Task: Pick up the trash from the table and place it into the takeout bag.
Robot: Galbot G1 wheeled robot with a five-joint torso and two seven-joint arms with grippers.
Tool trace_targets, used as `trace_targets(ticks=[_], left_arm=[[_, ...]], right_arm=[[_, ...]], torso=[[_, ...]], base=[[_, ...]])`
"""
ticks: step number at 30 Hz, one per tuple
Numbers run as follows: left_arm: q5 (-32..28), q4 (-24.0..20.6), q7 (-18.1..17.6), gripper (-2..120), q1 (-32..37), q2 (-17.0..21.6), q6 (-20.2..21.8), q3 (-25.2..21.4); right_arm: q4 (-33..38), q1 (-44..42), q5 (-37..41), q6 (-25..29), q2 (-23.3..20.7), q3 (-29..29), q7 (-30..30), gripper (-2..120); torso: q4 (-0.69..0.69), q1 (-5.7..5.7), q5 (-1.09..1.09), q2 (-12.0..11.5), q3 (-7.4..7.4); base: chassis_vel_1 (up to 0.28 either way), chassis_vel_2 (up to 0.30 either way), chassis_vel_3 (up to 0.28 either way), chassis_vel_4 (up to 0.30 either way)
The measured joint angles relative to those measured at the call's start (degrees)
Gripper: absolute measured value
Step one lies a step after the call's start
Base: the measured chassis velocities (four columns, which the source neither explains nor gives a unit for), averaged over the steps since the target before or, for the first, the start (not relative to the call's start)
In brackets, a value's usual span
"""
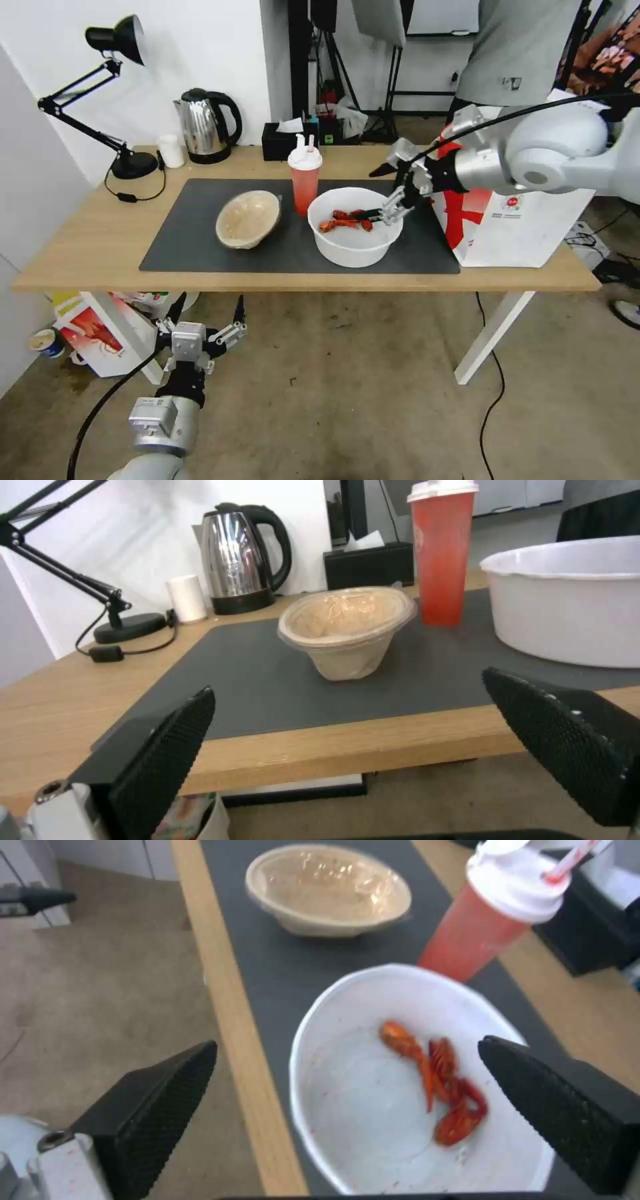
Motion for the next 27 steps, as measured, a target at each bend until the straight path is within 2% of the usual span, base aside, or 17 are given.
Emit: trace_targets(ticks=[8, 27], left_arm=[[0.0, 0.0, 0.0, 100, 0.0, 0.0, 0.0, 0.0], [0.0, 0.0, 0.0, 100, 0.0, 0.0, 0.0, 0.0]], right_arm=[[1.0, -0.6, -0.5, -0.4, 0.7, -1.2, -0.3, 100], [-2.1, -8.1, -1.7, -1.8, -3.2, 1.7, -1.2, 100]], torso=[[0.00, 0.00, 0.00, 0.0, 0.00], [0.00, 0.00, 0.00, 0.0, 0.01]], base=[[0.000, 0.000, 0.000, 0.000], [0.000, 0.000, 0.000, 0.000]])
